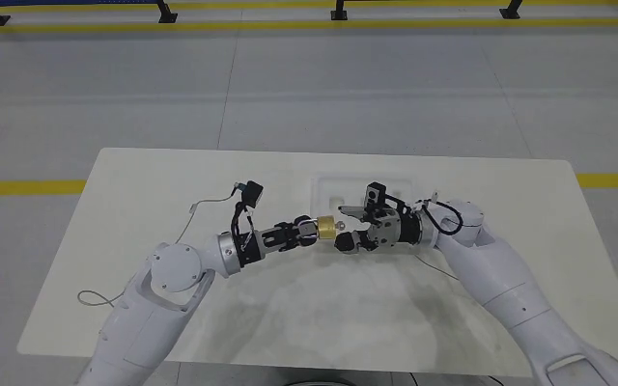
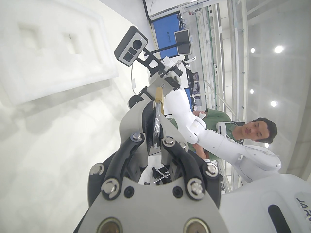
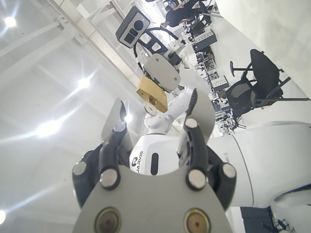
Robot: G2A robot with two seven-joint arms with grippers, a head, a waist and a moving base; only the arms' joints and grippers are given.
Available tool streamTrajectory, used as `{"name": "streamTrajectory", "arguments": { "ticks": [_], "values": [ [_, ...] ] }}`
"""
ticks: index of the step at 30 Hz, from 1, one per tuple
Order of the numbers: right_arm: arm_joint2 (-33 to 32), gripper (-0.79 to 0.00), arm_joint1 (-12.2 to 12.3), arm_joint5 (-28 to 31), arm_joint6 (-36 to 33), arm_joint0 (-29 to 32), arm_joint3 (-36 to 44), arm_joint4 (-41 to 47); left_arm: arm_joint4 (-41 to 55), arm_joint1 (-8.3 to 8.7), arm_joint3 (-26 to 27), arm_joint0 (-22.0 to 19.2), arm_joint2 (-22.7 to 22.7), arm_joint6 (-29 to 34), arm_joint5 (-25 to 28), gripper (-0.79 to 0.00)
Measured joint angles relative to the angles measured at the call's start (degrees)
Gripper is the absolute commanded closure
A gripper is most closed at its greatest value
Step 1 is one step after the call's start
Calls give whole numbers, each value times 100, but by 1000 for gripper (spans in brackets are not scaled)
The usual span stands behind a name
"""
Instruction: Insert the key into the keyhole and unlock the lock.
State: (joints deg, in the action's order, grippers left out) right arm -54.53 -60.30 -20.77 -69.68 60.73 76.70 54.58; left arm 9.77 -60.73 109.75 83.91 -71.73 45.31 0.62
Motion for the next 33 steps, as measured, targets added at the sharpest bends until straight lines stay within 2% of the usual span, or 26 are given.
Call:
{"name": "streamTrajectory", "arguments": {
  "ticks": [14, 20, 33],
  "values": [
    [-24, -785, -6, 25, 7, 31, 1, 102, -65, 22, 48, 70, -7, -57, -249, 0],
    [-93, -785, 5, 148, 336, 162, 260, -58, -91, 37, 49, 75, -129, -159, -252, 0],
    [-585, -785, 137, 764, 332, 472, 639, -613, -129, 52, 53, 84, -240, -212, -269, 0]
  ]
}}
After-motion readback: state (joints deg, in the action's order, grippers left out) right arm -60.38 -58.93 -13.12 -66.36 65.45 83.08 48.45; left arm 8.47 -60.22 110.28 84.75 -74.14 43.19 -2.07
